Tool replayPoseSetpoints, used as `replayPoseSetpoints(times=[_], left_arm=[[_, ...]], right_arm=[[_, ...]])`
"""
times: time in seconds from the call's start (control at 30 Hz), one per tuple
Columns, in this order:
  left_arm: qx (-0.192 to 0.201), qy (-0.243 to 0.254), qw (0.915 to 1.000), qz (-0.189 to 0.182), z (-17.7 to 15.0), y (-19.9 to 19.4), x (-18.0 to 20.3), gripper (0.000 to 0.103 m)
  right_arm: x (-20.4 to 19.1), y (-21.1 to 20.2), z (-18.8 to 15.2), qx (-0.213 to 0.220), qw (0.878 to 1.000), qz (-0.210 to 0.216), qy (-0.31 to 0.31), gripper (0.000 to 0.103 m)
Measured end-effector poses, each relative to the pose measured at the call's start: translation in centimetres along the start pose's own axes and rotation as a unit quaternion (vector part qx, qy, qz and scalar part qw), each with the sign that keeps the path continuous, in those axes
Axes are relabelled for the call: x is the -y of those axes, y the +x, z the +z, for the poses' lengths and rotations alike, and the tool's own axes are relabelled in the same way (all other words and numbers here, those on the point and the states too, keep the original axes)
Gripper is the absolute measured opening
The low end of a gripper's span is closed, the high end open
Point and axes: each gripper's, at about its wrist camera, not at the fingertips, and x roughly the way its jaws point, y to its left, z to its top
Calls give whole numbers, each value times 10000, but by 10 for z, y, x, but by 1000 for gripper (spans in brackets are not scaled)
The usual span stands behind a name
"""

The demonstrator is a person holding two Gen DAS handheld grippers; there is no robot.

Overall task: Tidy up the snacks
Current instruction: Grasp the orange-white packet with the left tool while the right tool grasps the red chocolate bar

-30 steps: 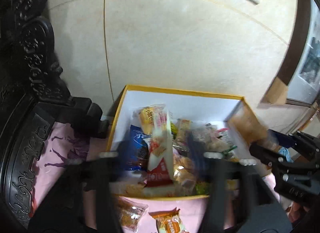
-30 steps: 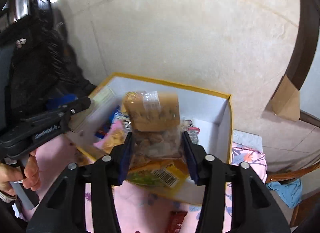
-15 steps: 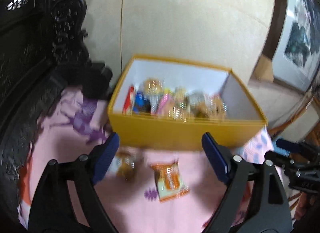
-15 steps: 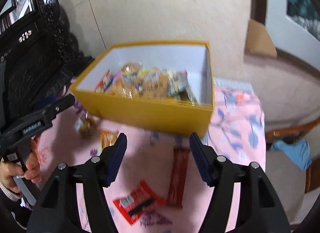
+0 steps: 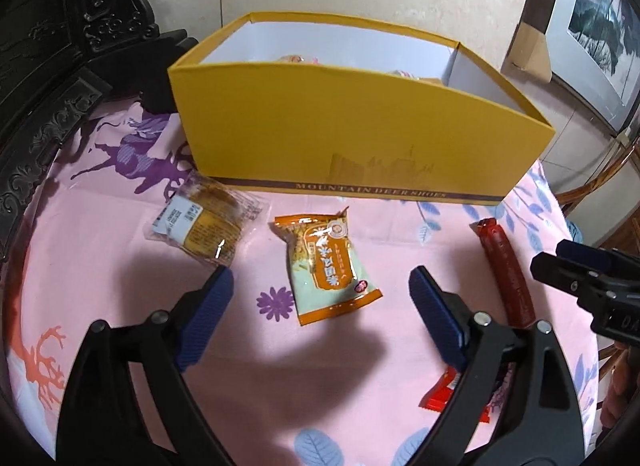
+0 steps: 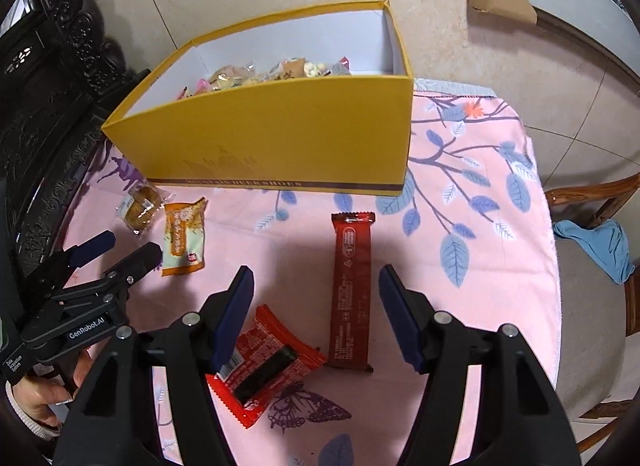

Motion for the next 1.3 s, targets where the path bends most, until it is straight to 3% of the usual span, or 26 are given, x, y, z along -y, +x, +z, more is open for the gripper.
replayPoseSetpoints(times=[0.5, 1.0, 1.17, 1.2, 1.27, 1.3], left_arm=[[58, 357, 9993, 103, -2, 36, 19, 93], [-139, 483, 9985, 220, -4, 68, 26, 96], [-123, 442, 9985, 284, -5, 68, 30, 94], [-104, 454, 9985, 277, -6, 67, 31, 91], [-73, 504, 9984, 250, -7, 64, 35, 82], [-57, 536, 9983, 232, -9, 62, 39, 74]], right_arm=[[9, 35, -2, -230, 9995, -194, 45, 66], [10, 59, -15, -363, 9989, -287, -47, 66], [5, 60, -18, -351, 9977, -520, -256, 52], [6, 59, -18, -355, 9976, -529, -257, 51], [6, 59, -19, -353, 9967, -660, -312, 36], [6, 58, -20, -351, 9963, -700, -342, 34]])
